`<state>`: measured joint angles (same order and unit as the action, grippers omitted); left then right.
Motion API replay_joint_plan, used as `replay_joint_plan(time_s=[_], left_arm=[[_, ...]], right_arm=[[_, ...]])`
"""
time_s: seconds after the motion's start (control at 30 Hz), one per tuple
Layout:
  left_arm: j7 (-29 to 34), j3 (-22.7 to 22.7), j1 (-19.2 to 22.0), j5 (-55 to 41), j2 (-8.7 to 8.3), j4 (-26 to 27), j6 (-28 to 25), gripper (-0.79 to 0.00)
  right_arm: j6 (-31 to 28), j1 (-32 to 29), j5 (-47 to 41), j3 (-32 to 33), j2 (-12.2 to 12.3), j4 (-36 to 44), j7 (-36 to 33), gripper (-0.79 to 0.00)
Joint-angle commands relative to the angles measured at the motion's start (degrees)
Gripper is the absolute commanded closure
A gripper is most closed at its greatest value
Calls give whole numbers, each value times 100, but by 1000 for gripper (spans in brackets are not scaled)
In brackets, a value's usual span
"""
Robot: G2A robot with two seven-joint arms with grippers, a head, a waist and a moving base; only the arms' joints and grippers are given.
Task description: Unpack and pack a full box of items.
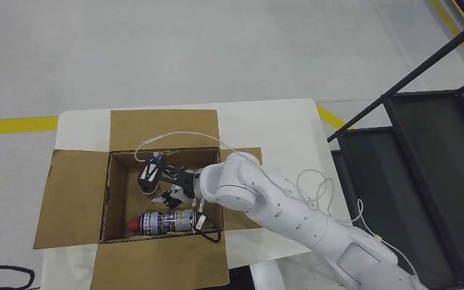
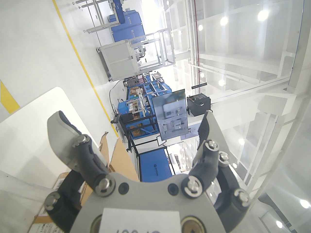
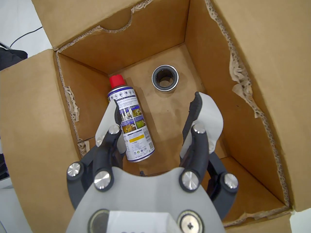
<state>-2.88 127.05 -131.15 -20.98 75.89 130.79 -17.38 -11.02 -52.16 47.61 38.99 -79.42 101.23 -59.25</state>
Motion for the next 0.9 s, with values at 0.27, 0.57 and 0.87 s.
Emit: replay_joint_plan(time_s=[0.27,0.57,0.87], left_arm=[[0,0,0,0,0,0,0,-785],[0,0,0,0,0,0,0,-785],[0,0,0,0,0,0,0,-785]], right_arm=[[97,125,-53,-408,-181,-948,465,-582],[9,341,-148,-761,-424,-1730,1071,-613],[-19,402,-77,-958,-618,-2190,1694,-785]])
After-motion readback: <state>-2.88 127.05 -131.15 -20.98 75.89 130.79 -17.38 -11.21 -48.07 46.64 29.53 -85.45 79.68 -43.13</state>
